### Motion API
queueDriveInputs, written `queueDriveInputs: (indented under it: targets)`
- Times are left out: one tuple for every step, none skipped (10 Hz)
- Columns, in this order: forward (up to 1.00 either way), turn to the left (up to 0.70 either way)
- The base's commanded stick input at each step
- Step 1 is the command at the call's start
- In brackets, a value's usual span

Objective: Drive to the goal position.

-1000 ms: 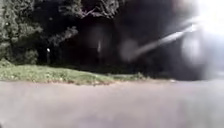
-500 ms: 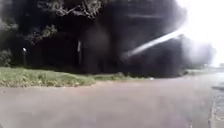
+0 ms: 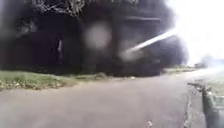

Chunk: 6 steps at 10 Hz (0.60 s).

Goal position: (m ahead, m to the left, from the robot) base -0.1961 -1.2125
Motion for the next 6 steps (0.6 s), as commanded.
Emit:
queueDriveInputs:
  targets:
    - [0.00, -0.45]
    - [0.00, -0.45]
    - [0.00, -0.35]
    - [0.00, -0.07]
    - [0.45, 0.00]
    - [0.45, 0.00]
